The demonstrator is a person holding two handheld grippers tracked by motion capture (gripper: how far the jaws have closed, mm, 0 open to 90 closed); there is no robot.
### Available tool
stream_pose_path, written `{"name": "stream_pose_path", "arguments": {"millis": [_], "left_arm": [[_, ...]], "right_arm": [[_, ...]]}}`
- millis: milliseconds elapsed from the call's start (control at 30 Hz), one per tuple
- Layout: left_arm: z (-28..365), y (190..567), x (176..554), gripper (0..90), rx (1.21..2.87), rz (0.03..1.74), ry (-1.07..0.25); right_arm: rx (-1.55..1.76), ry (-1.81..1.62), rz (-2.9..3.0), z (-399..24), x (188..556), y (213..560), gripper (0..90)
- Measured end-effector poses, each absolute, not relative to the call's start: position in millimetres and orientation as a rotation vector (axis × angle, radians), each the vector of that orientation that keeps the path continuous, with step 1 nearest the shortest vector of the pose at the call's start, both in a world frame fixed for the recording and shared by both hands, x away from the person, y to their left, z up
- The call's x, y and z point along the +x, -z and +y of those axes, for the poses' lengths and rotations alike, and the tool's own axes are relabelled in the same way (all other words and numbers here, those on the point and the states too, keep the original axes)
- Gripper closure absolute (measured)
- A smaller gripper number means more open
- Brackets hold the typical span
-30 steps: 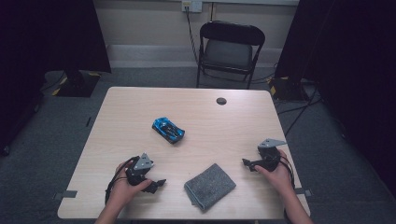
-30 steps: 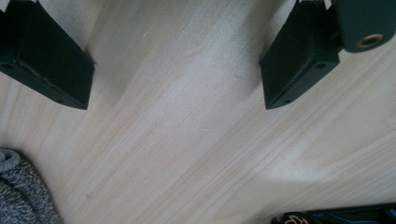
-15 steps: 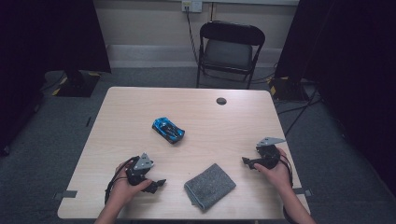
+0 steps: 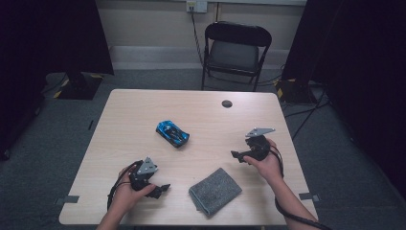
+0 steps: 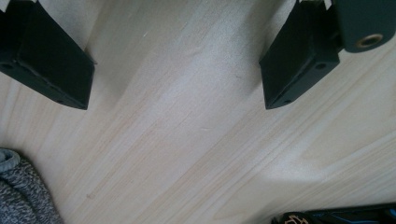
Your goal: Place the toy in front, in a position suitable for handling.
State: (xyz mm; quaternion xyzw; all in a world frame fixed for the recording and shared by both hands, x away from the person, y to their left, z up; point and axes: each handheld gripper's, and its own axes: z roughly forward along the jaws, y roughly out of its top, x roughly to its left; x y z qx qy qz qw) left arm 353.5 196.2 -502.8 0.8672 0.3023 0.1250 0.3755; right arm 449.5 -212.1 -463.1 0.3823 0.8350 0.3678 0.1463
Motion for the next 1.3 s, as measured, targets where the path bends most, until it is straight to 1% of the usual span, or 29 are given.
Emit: {"name": "stream_pose_path", "arguments": {"millis": [633,867,1300], "left_arm": [[196,503,354,8.9,2.22,0.771,-0.316],[196,503,354,8.8,2.22,0.771,-0.317],[196,503,354,8.9,2.22,0.771,-0.317]], "right_arm": [[1.0,-1.088,2.45,-152,469,448,14.5],[0.992,-1.098,2.464,-137,475,445,14.5],[0.939,-1.114,2.503,-94,486,441,14.4]]}}
